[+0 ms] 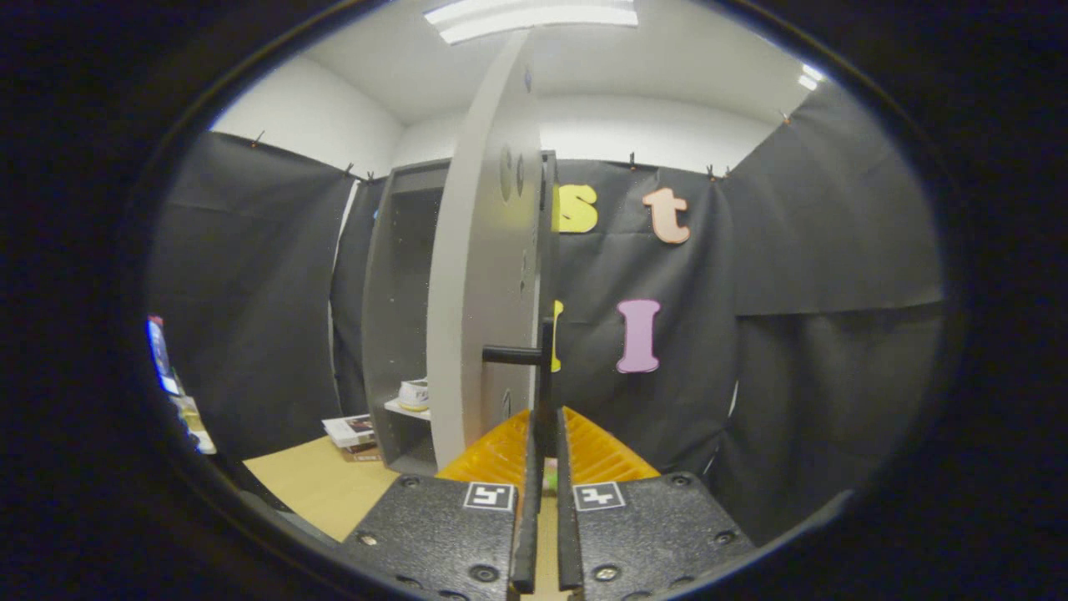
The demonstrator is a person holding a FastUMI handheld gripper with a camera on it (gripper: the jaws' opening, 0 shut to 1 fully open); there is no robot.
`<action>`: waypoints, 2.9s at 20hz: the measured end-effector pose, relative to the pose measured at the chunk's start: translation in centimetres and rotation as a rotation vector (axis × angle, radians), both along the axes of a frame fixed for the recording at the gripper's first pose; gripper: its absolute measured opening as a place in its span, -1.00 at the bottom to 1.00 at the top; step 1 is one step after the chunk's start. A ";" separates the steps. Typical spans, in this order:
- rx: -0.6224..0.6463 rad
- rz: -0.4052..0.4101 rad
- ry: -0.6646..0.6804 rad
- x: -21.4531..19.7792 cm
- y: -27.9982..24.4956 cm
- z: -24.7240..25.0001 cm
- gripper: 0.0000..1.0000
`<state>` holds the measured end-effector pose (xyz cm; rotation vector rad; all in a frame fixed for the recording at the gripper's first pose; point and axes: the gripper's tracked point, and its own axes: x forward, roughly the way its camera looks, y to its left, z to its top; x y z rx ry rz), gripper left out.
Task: Open the shoe cabinet door, grab the shoes and put them into the shoe cabinet, then close the shoe cabinet door.
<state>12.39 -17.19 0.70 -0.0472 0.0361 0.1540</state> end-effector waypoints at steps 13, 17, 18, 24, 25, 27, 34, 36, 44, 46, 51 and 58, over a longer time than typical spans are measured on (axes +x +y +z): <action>0.071 0.036 0.093 -9.0 9.9 -4.2 1.00; 0.175 0.084 0.140 -7.7 14.2 -7.3 1.00; 0.181 0.081 0.130 -7.1 14.9 -7.9 1.00; 0.113 -0.012 0.102 -2.9 18.5 -14.9 1.00; 0.108 -0.025 0.112 -2.3 19.2 -16.6 1.00; 0.107 -0.041 0.136 -1.1 20.7 -20.3 1.00; 0.144 -0.021 0.217 1.7 25.2 -31.7 1.00; 0.097 0.002 0.235 2.5 26.6 -34.4 1.00; 0.088 -0.037 0.417 6.2 28.8 -43.2 0.88; 0.083 -0.077 0.486 6.8 28.4 -45.6 0.83; 0.150 -0.081 0.590 8.2 28.7 -49.1 0.75; 0.297 -0.099 0.580 13.2 28.1 -50.7 -0.46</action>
